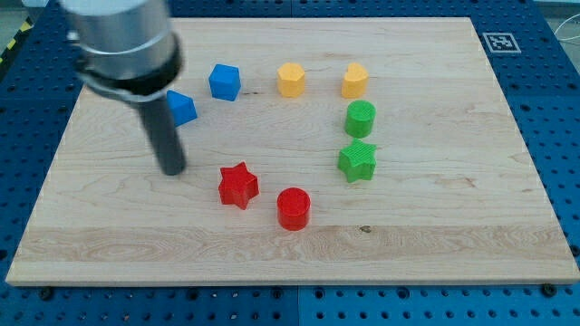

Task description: Push blue triangle towards the red star

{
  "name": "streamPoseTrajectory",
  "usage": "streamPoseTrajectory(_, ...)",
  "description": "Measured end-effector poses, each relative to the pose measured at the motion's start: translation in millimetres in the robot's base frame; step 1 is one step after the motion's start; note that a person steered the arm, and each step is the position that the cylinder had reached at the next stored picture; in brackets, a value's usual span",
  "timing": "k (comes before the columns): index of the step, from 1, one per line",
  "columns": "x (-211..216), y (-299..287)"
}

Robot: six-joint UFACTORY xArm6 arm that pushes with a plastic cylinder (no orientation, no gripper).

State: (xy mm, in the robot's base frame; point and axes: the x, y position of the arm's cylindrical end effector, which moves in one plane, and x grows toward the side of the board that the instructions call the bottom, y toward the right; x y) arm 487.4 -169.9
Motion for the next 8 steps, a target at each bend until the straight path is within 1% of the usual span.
streamPoseTrajectory(1, -31, -44)
streamPoseTrajectory(2, -82, -61)
streamPoseTrajectory(3, -122, -51)
streamPoseTrajectory(4, -126, -6)
streamPoseTrajectory(5, -117, 20)
streamPoseTrajectory(7, -94, 21)
streamPoseTrajectory(8, -95, 16)
